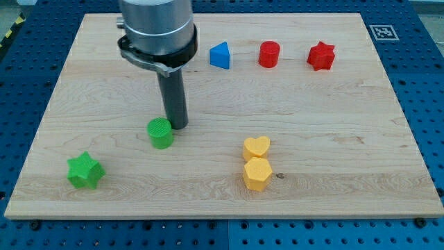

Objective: Move your arm to the right of the yellow hexagon

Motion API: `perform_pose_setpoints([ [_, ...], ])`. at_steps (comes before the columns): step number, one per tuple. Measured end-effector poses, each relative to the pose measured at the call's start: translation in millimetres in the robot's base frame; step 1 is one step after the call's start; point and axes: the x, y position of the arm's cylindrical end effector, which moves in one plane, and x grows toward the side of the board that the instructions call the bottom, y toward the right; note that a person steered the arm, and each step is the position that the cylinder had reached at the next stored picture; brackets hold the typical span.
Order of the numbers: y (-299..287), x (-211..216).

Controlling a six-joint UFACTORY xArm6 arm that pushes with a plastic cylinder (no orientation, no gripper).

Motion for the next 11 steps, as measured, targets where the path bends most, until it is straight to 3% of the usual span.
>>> perform_pose_setpoints([
  [4,-37,42],
  [5,-5,21],
  [6,74,2],
  [7,168,4],
  [8,226,30],
  [9,210,82],
  [11,179,99],
])
